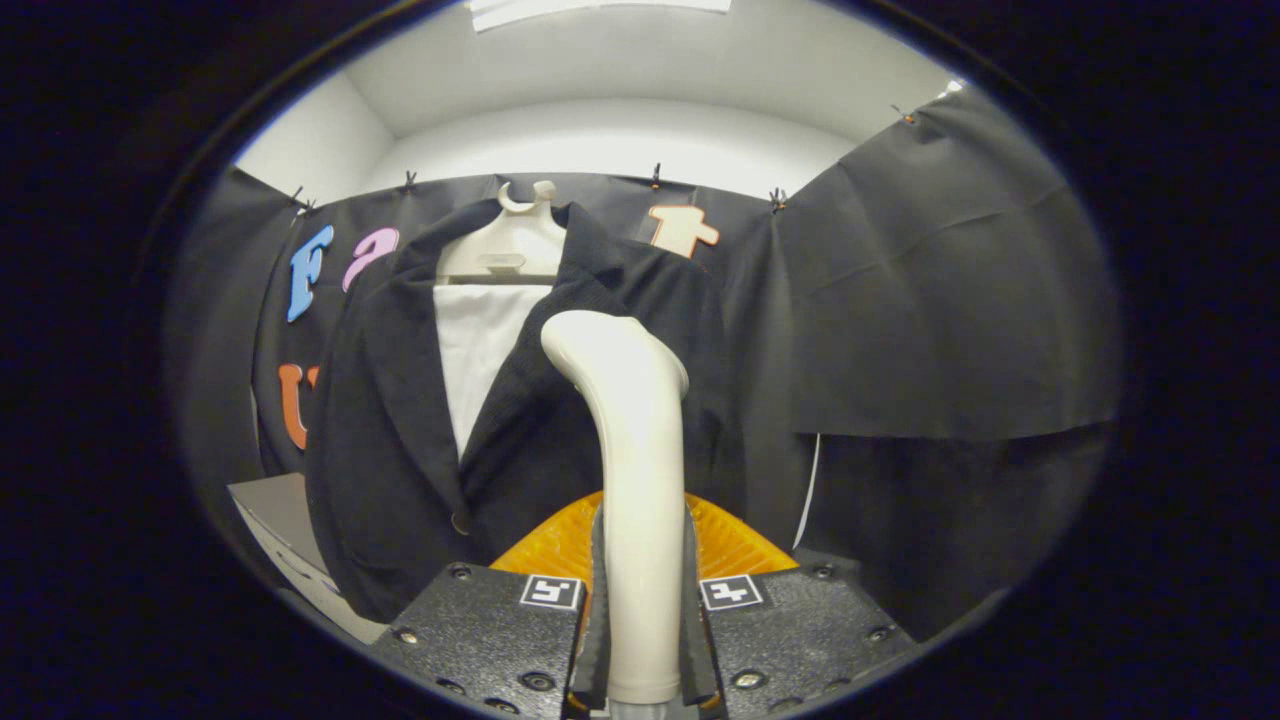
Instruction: Iron the clothes twice with a garment steamer, once on the left side and once on the right side.
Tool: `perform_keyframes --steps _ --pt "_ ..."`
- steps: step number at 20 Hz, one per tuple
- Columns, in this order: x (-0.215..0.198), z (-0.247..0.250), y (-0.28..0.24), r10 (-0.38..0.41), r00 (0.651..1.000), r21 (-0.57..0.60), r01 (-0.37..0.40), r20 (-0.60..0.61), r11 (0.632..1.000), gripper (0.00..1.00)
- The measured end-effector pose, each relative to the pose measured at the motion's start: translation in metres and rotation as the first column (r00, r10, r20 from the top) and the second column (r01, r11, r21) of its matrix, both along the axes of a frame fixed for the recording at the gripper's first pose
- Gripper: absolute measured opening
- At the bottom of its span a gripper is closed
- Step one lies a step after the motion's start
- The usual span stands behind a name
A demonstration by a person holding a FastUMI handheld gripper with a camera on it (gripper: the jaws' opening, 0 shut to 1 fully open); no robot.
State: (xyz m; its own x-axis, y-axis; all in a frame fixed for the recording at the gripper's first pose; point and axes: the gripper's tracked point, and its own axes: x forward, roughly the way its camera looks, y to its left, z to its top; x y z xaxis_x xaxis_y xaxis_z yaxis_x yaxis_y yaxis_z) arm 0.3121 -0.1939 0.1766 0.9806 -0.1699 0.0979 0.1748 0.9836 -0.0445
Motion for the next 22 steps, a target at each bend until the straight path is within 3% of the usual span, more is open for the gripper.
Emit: perform_keyframes --steps 22 --pt "-0.058 -0.192 0.004 -0.067 0.966 -0.078 0.048 -0.25 0.996 0.3"
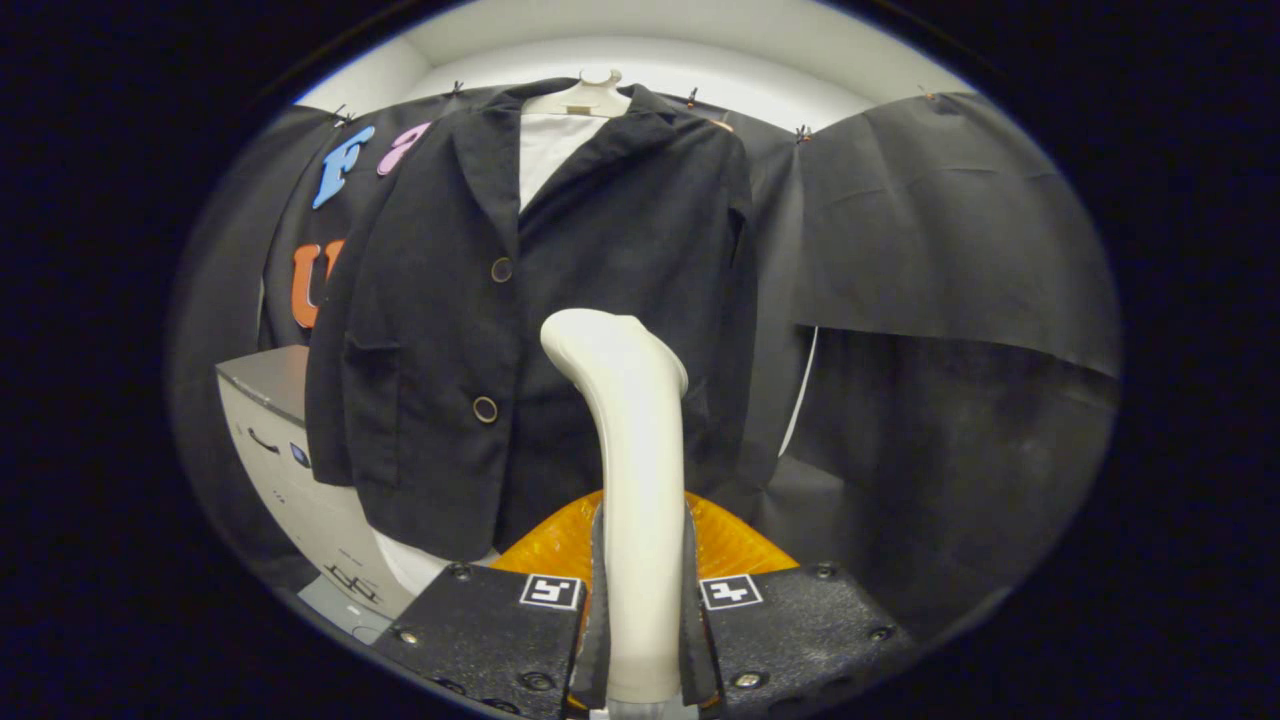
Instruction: Iron the clothes twice with a garment steamer, once on the left side and once on the right side.
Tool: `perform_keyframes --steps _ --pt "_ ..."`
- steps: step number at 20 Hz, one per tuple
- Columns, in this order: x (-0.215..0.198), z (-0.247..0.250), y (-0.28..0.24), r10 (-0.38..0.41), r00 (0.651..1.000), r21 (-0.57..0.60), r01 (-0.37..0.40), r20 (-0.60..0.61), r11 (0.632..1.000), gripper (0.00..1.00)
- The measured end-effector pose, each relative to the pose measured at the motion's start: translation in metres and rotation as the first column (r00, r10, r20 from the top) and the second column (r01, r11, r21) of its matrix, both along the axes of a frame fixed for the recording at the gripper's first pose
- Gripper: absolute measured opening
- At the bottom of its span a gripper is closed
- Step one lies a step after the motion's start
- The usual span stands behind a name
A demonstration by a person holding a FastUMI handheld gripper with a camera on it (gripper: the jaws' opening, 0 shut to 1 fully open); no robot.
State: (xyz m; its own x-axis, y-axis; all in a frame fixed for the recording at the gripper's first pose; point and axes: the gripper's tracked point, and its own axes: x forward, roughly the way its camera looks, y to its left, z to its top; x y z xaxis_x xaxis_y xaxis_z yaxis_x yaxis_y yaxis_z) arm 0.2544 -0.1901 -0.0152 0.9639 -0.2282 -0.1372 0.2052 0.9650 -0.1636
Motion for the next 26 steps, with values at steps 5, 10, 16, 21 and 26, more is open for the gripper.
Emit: perform_keyframes --steps 5,10,16,21,26 --pt "-0.016 -0.039 0.0 -0.016 0.998 -0.004 0.016 -0.06 1.0 0.3" --pt "-0.022 -0.076 -0.002 -0.028 0.992 0.004 0.029 -0.124 1.0 0.3" --pt "-0.022 -0.118 0.004 -0.02 0.978 -0.007 0.019 -0.205 1.0 0.3" --pt "-0.031 -0.155 0.008 -0.022 0.961 0.027 0.031 -0.276 0.999 0.3" --pt "-0.045 -0.17 0.005 -0.062 0.947 0.048 0.082 -0.315 0.995 0.3"
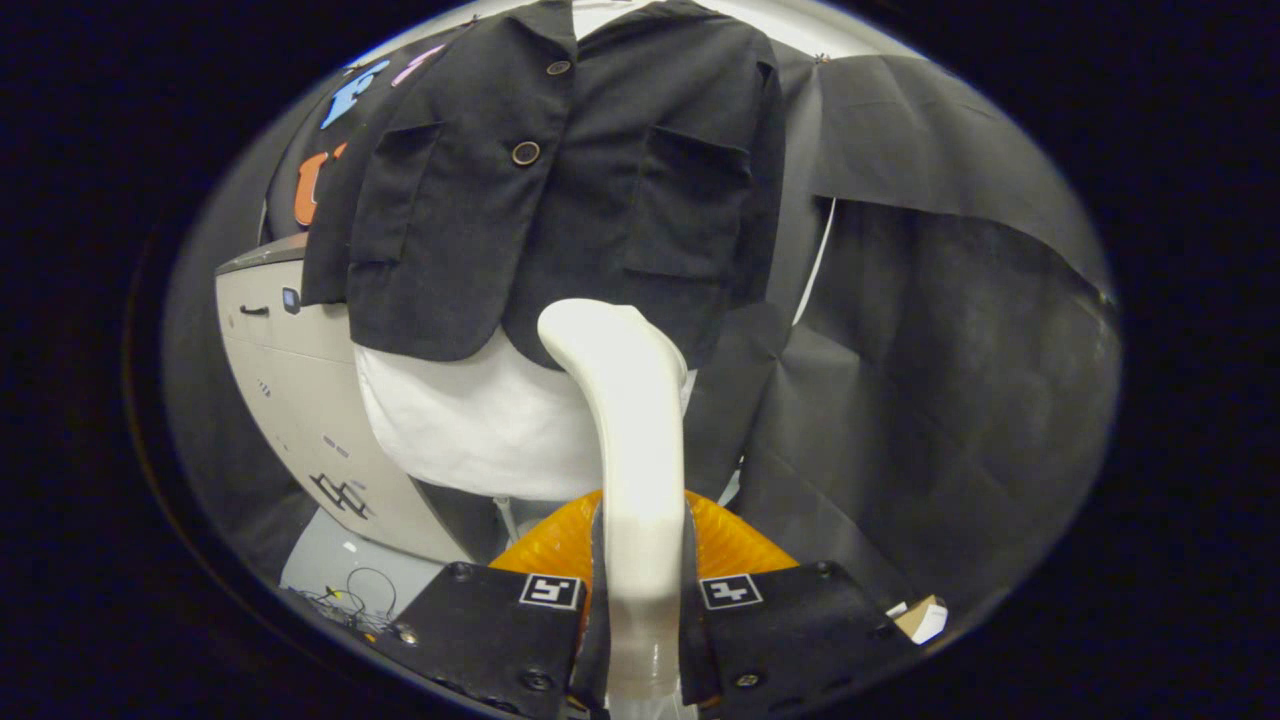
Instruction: Iron the clothes twice with a garment steamer, once on the left side and once on the right side.
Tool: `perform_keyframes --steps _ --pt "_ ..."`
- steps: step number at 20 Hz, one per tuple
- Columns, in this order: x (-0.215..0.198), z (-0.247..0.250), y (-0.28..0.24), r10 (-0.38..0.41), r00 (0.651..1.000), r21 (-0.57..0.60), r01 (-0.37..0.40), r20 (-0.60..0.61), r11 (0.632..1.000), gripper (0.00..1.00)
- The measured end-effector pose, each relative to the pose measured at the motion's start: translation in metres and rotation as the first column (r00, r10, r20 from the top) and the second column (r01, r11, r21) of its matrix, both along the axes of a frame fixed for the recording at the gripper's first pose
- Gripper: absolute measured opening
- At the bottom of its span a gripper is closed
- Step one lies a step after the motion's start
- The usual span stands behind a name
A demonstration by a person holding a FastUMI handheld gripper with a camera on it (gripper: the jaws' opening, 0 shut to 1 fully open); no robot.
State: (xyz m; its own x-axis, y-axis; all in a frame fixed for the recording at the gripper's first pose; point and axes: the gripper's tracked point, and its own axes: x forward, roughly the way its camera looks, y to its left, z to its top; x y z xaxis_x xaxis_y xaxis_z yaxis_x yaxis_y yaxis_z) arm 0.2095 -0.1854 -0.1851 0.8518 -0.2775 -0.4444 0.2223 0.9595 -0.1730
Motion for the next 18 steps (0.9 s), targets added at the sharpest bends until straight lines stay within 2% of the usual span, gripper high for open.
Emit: perform_keyframes --steps 6,14,18 --pt "-0.043 0.073 0.017 -0.01 0.994 0.053 0.005 0.109 0.999 0.3" --pt "-0.13 0.158 0.021 -0.058 0.973 0.109 0.034 0.225 0.993 0.3" --pt "-0.172 0.198 0.015 -0.045 0.953 0.132 0.006 0.3 0.991 0.3"
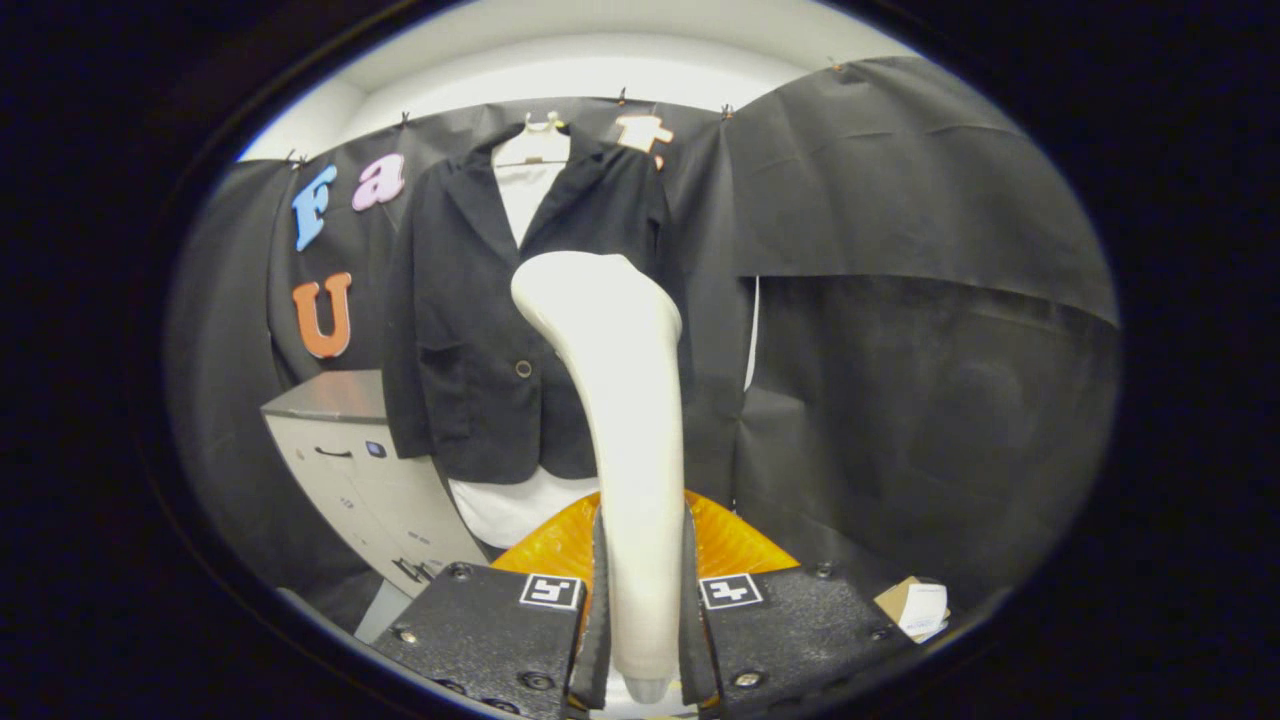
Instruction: Iron the clothes twice with a garment steamer, once on the left side and once on the right side.
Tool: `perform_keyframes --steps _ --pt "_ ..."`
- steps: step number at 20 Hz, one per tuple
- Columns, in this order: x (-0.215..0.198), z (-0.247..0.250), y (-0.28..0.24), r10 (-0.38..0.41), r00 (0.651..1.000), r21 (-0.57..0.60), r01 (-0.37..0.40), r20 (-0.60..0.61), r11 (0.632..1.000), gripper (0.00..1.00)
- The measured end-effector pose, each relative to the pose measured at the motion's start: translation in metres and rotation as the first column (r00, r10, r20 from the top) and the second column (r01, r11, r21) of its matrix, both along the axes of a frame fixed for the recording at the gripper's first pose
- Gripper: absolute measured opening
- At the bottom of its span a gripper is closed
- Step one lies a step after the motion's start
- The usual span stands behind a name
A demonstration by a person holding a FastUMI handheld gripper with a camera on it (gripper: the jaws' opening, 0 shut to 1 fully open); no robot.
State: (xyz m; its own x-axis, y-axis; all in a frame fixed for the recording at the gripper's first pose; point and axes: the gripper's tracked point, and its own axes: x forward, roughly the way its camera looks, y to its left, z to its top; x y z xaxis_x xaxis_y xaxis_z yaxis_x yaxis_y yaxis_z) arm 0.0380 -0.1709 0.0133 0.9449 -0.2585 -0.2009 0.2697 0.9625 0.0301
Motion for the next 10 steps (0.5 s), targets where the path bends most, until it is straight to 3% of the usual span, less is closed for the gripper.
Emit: perform_keyframes --steps 6,10 --pt "-0.059 0.028 -0.014 0.129 0.989 -0.004 -0.129 0.077 0.992 0.3" --pt "-0.092 0.022 -0.042 0.216 0.974 -0.027 -0.214 0.064 0.976 0.3"
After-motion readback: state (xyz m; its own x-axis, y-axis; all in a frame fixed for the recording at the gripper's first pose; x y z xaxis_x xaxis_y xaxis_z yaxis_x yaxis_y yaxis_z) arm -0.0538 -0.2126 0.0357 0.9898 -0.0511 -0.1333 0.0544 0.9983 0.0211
